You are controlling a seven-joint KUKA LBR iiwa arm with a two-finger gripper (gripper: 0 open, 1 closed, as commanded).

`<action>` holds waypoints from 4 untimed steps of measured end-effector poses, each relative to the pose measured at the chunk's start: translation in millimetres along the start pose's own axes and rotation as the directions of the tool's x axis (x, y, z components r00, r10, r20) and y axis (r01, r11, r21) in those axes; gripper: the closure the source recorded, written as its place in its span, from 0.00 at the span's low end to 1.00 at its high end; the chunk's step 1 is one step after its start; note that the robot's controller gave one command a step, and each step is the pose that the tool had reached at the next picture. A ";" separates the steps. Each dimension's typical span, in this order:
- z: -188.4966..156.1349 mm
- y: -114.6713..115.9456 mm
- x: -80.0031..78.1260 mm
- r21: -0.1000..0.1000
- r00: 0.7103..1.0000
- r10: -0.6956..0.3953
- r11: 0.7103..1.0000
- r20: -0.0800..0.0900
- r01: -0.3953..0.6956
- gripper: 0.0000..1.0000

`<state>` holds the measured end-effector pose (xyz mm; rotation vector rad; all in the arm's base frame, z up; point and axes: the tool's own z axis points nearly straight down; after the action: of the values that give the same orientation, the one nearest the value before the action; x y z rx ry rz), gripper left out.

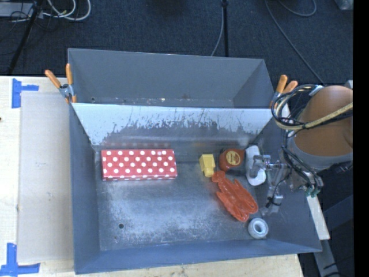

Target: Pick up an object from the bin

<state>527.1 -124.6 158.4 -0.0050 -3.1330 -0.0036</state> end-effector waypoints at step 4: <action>35.4 33.1 54.4 0.000 0.993 0.116 0.993 0.002 -0.116 0.00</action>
Offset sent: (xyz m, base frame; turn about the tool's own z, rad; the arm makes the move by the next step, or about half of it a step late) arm -0.0404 0.0302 -0.0884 0.2362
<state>472.4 -91.2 123.5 -0.1874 -3.1296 -0.0032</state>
